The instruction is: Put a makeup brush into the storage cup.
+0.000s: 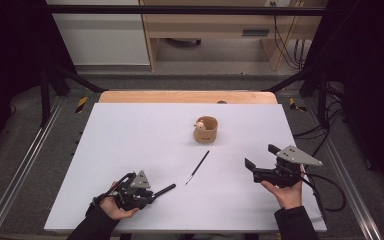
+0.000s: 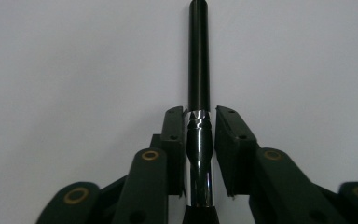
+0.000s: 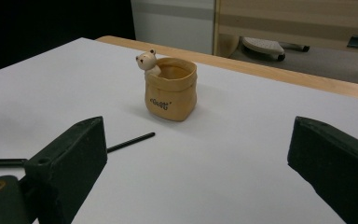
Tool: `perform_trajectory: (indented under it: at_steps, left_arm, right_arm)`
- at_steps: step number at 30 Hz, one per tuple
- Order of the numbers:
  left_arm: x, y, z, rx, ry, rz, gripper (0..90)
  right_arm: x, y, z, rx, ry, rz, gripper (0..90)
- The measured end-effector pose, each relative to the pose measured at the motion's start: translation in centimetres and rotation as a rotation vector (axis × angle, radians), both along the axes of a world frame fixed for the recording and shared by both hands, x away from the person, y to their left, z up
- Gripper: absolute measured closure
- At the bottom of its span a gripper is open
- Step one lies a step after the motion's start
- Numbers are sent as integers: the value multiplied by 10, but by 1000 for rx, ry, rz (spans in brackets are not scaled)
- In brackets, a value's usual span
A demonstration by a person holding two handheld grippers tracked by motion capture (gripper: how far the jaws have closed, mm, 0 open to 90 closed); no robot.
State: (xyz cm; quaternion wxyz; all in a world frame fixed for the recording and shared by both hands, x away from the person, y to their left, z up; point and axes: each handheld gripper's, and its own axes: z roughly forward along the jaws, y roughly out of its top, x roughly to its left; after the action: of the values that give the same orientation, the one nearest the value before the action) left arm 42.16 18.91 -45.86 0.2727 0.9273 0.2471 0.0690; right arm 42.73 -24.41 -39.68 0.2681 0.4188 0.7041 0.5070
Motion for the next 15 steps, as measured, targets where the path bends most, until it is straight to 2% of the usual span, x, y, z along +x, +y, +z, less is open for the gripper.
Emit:
perform_trajectory:
  at_steps: [8,12,15]
  left_arm:
    - [4,0,20,10,-18,-7,537]
    - [7,-3,23,46,-20,-16,474]
    - [12,-8,23,85,-4,-19,422]
  right_arm:
    - [-1,-2,2,10,-3,-1,51]
    - [-1,-3,2,11,-7,-1,50]
    - [-1,-3,2,9,-1,-1,51]
